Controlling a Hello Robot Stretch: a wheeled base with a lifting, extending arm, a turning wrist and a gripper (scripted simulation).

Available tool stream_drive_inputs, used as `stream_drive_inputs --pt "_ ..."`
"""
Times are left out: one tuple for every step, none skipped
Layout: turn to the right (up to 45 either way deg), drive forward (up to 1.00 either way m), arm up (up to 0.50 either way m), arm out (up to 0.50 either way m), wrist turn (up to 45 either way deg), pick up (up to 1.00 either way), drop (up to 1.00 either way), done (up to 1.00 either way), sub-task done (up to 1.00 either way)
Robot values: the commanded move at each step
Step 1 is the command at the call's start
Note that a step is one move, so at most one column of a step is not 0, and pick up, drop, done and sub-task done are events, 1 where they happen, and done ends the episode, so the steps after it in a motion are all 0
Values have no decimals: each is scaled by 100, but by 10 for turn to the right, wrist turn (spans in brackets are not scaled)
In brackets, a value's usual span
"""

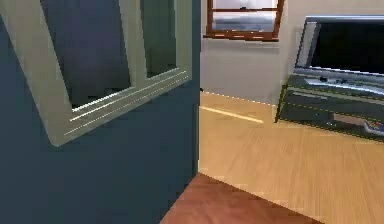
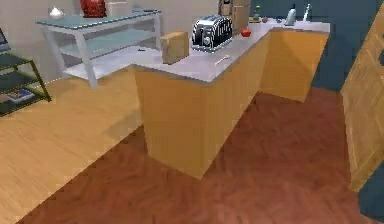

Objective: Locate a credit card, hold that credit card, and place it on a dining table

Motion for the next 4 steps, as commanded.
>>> stream_drive_inputs --pt "450 0 0 0 0 0 0 0 0" --pt "210 0 0 0 0 0 0 0 0" --pt "0 20 0 0 0 0 0 0 0" --pt "-390 0 0 0 0 0 0 0 0"
